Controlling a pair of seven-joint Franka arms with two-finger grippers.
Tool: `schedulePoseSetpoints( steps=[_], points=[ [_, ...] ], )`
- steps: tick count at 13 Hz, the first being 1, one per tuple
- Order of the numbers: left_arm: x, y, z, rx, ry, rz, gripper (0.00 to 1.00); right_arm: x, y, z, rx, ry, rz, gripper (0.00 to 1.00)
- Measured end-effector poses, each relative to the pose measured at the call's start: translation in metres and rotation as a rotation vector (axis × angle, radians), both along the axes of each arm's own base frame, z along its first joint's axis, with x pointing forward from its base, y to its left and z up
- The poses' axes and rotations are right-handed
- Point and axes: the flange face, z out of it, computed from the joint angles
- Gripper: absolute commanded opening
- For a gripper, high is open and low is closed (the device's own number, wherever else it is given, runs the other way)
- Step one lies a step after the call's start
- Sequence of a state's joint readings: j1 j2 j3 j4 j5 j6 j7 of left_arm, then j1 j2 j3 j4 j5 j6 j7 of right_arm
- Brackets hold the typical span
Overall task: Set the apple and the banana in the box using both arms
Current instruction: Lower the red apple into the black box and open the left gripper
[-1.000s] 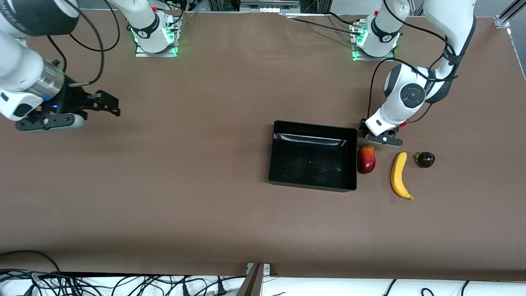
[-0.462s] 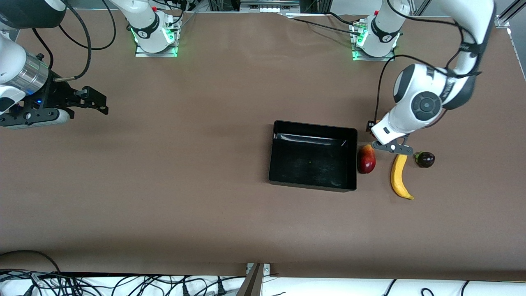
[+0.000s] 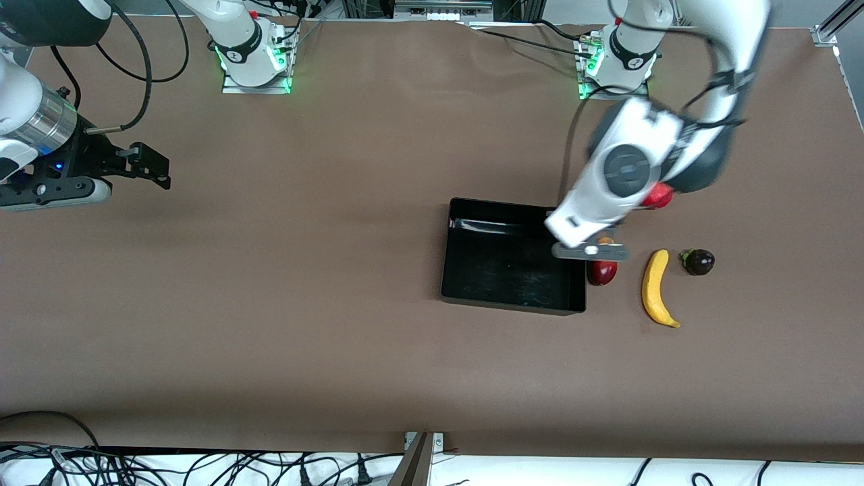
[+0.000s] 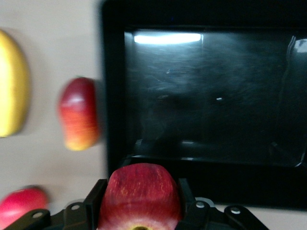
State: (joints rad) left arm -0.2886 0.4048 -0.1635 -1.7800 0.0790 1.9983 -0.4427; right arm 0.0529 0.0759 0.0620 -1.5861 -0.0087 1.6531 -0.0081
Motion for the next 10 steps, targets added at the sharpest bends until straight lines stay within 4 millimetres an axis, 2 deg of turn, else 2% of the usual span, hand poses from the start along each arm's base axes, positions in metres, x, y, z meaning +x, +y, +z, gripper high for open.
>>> schedulePoseSetpoints(
  steps=[1, 2, 4, 5, 6, 7, 9, 10],
  points=[
    [0.001, -0.01, -0.028, -0.006, 0.002, 0.004, 0.16, 0.0, 0.0, 0.0, -0.001, 0.0, 0.0, 1.0],
    [0.004, -0.011, -0.052, -0.012, 0.008, 0.007, 0.17, 0.0, 0.0, 0.0, -0.001, 0.0, 0.0, 1.0],
    [0.005, -0.009, -0.087, -0.009, 0.032, 0.012, 0.18, 0.0, -0.001, 0.0, 0.0, -0.001, -0.001, 1.0],
    [0.003, -0.01, -0.099, -0.009, 0.039, 0.01, 0.35, 0.001, -0.001, 0.001, 0.0, -0.004, -0.001, 1.0],
    [0.002, -0.012, -0.107, -0.014, 0.039, 0.007, 0.83, 0.002, -0.001, 0.001, 0.0, -0.006, -0.002, 1.0],
    [0.001, -0.013, -0.112, -0.014, 0.041, 0.006, 1.0, 0.003, -0.002, 0.001, 0.001, -0.007, -0.003, 1.0],
    [0.002, -0.013, -0.111, -0.016, 0.037, 0.007, 1.0, 0.004, -0.003, 0.001, 0.001, -0.008, -0.007, 1.0],
    [0.007, -0.012, -0.103, -0.02, 0.024, 0.011, 1.0, 0.004, -0.004, 0.002, 0.001, -0.008, -0.008, 1.0]
  ],
)
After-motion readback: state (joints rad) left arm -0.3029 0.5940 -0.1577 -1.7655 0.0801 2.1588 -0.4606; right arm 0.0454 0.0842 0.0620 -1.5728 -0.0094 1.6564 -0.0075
